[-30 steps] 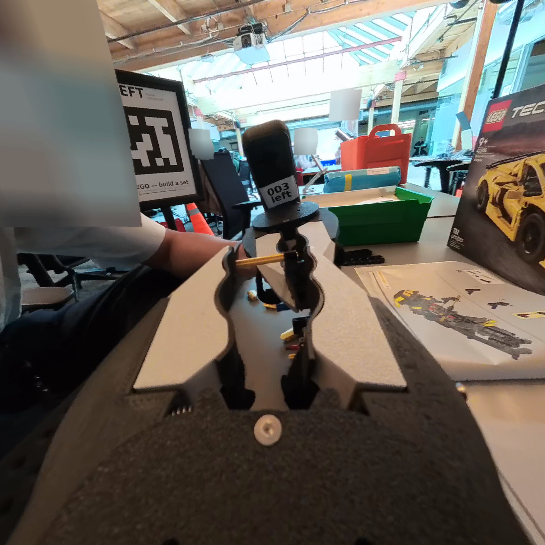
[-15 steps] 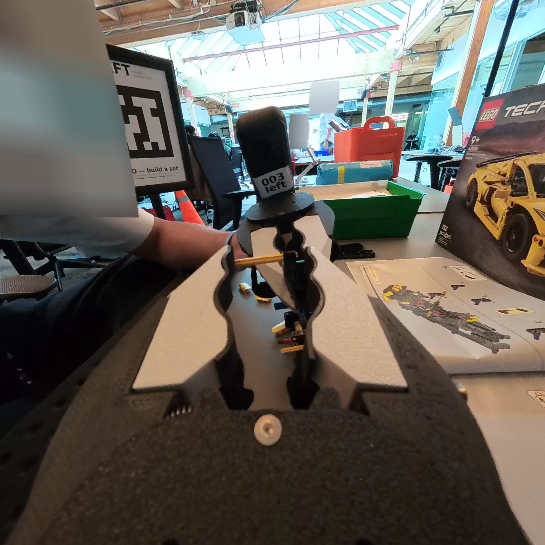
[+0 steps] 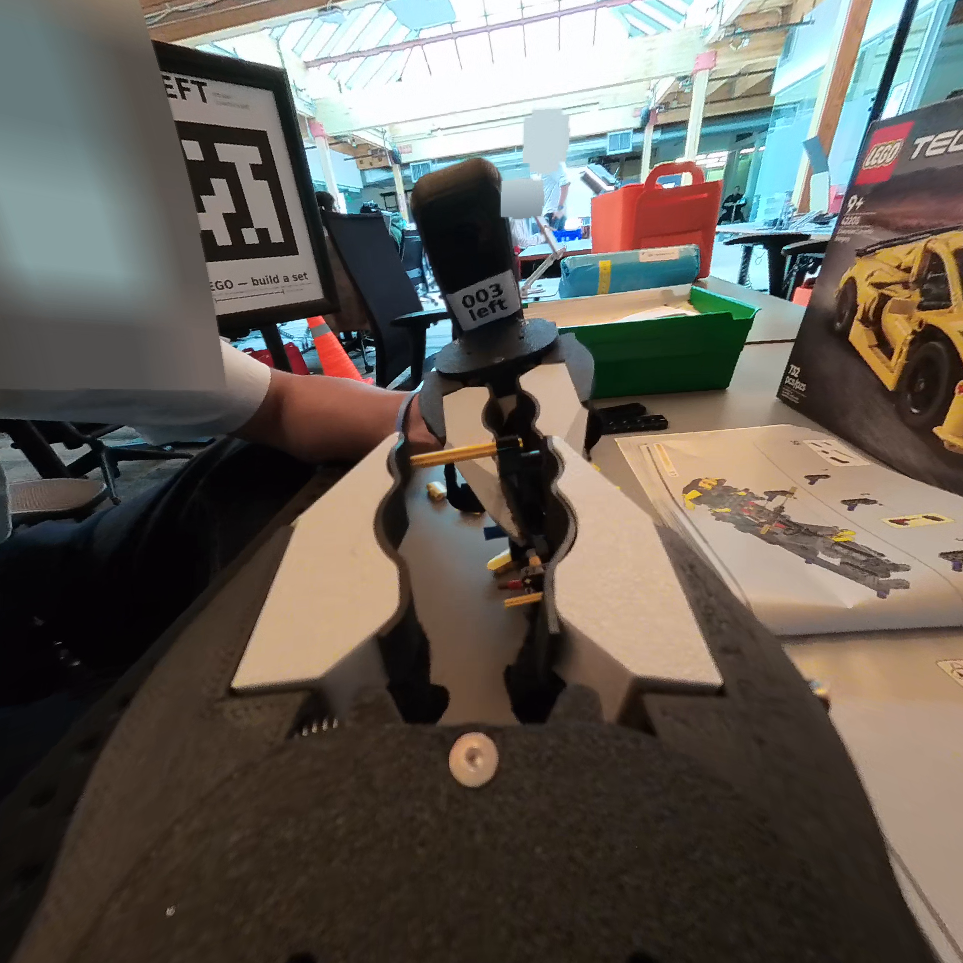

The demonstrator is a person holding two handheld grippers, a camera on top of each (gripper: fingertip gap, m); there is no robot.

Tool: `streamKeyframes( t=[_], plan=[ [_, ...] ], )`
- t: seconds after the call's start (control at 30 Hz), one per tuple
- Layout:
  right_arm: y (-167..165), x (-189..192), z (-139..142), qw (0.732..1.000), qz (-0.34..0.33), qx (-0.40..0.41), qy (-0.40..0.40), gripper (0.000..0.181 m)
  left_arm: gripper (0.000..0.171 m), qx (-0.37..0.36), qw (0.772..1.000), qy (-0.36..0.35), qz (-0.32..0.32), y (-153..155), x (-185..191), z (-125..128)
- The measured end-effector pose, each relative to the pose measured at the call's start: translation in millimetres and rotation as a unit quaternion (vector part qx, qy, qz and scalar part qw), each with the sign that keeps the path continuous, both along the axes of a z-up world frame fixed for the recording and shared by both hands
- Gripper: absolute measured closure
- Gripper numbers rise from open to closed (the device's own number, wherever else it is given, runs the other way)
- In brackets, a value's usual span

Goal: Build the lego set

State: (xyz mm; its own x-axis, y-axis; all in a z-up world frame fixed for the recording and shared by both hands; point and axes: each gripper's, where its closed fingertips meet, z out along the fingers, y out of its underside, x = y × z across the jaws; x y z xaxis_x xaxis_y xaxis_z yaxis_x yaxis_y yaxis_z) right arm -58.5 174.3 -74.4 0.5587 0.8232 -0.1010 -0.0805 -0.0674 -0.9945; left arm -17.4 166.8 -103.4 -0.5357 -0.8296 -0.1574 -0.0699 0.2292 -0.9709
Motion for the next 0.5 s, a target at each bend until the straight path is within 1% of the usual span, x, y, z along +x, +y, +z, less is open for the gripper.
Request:
streamKeyframes(
  t=[0.07,0.17,0.3,0.5],
  plan=[
    [-1.0,-0.6,0.0,1.000,0.005,-0.004,0.006,0.131,0.166,-0.007,1.000,0.001,-0.003,-1.3,-0.5,0.9],
    [1.2,0.4,-1.7,1.000,-0.001,0.002,0.005,0.131,0.167,0.003,1.000,0.003,0.005,1.7,0.6,-1.2],
    [1.5,0.1,1.3,1.000,0.000,0.000,0.017,0.131,0.167,0.002,1.000,-0.006,0.010,2.0,0.8,2.2],
    [1.9,-1.1,1.3,1.000,-0.004,0.013,0.002,0.132,0.167,0.018,1.000,-0.011,0.015,3.1,0.0,3.5]
  ],
)
